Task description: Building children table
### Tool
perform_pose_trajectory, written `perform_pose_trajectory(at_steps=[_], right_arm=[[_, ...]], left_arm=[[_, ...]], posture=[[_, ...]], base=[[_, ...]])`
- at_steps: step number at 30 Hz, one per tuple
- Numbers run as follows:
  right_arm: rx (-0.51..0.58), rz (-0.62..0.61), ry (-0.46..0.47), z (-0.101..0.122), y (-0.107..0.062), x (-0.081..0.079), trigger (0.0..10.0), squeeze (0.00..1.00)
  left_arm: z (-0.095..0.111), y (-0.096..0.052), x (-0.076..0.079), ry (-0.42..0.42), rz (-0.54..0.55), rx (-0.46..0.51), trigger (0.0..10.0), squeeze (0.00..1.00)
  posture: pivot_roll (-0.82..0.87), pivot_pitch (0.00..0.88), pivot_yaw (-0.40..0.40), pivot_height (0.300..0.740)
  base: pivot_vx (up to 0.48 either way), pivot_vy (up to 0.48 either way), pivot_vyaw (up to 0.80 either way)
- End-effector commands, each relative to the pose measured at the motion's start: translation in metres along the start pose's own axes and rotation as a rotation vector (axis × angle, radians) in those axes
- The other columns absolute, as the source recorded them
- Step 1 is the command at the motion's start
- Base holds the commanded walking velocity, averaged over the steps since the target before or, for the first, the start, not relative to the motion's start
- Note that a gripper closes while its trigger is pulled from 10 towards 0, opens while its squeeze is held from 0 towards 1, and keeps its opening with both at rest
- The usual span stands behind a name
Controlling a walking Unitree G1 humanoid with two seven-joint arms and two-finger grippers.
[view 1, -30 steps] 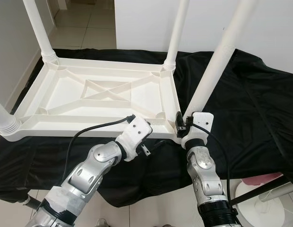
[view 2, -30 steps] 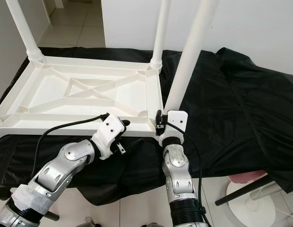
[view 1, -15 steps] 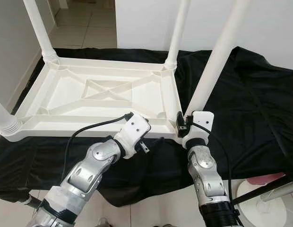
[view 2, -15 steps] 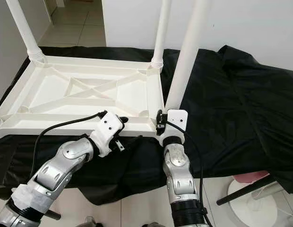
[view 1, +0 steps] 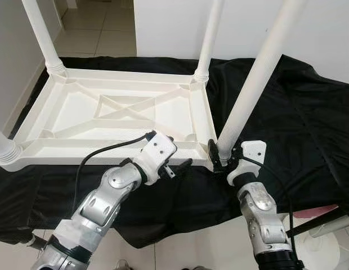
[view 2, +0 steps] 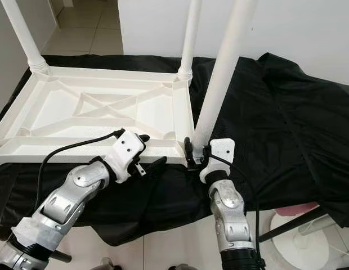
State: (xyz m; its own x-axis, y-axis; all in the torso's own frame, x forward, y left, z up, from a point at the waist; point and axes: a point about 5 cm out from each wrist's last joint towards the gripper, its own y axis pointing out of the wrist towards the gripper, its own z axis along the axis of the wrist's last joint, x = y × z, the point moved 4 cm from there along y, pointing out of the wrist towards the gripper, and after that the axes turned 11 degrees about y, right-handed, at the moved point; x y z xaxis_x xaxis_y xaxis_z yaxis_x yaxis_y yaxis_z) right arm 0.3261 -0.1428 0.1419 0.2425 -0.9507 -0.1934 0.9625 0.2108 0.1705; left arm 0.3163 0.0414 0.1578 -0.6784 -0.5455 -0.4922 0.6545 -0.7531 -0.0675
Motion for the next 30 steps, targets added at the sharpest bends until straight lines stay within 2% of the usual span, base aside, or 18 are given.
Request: perform_pose_trajectory(at_steps=[1, 4, 5, 8, 13, 18, 23, 24, 25, 30], right_arm=[[-0.034, 0.059, -0.001, -0.008, 0.0, 0.001, 10.0, 0.0], [-0.028, 0.087, -0.01, -0.005, 0.003, 0.003, 10.0, 0.0], [-0.025, 0.106, -0.005, -0.003, 0.005, 0.005, 10.0, 0.0], [-0.018, 0.144, -0.005, 0.0, 0.008, 0.007, 10.0, 0.0], [-0.021, 0.214, -0.015, 0.003, 0.012, 0.004, 10.0, 0.0], [-0.056, 0.359, -0.065, 0.003, 0.022, -0.004, 10.0, 0.0], [-0.07, 0.376, -0.077, 0.001, 0.022, -0.003, 10.0, 0.0], [-0.075, 0.384, -0.079, 0.0, 0.021, -0.002, 2.7, 0.0], [-0.081, 0.389, -0.08, -0.001, 0.021, -0.001, 0.0, 0.0], [-0.103, 0.395, -0.08, -0.006, 0.018, 0.003, 0.0, 0.0]], left_arm=[[0.003, 0.001, 0.002, 0.014, -0.018, 0.019, 10.0, 0.0], [0.008, -0.001, 0.006, 0.024, -0.055, 0.054, 10.0, 0.0], [0.011, -0.004, 0.012, -0.002, -0.109, 0.086, 10.0, 0.0], [0.016, -0.008, 0.018, -0.05, -0.168, 0.127, 10.0, 0.0], [0.017, -0.009, 0.021, -0.059, -0.175, 0.136, 10.0, 0.0], [0.021, -0.006, 0.03, -0.049, -0.21, 0.146, 10.0, 0.0], [0.022, -0.006, 0.032, -0.05, -0.218, 0.146, 10.0, 0.0], [0.02, -0.006, 0.034, -0.042, -0.227, 0.139, 10.0, 0.0], [0.018, -0.007, 0.036, -0.034, -0.232, 0.131, 10.0, 0.0], [0.016, -0.006, 0.037, -0.037, -0.236, 0.117, 10.0, 0.0]], posture=[[-0.01, 0.061, -0.049, 0.74], [-0.01, 0.062, -0.046, 0.74], [-0.01, 0.057, -0.045, 0.74], [-0.01, 0.055, -0.043, 0.74], [0.0, 0.047, -0.05, 0.74], [0.01, 0.031, -0.047, 0.74], [0.02, 0.031, -0.048, 0.74], [0.02, 0.029, -0.048, 0.74], [0.01, 0.027, -0.048, 0.74], [0.01, 0.028, -0.046, 0.74]], base=[[0.0, 0.0, 0.0], [0.0, 0.0, 0.0], [0.0, 0.0, 0.0], [0.0, 0.0, 0.0], [0.0, 0.0, 0.0], [0.0, 0.0, 0.0], [0.0, 0.0, 0.0], [0.0, 0.0, 0.0], [0.0, 0.0, 0.0], [0.0, 0.0, 0.0]])
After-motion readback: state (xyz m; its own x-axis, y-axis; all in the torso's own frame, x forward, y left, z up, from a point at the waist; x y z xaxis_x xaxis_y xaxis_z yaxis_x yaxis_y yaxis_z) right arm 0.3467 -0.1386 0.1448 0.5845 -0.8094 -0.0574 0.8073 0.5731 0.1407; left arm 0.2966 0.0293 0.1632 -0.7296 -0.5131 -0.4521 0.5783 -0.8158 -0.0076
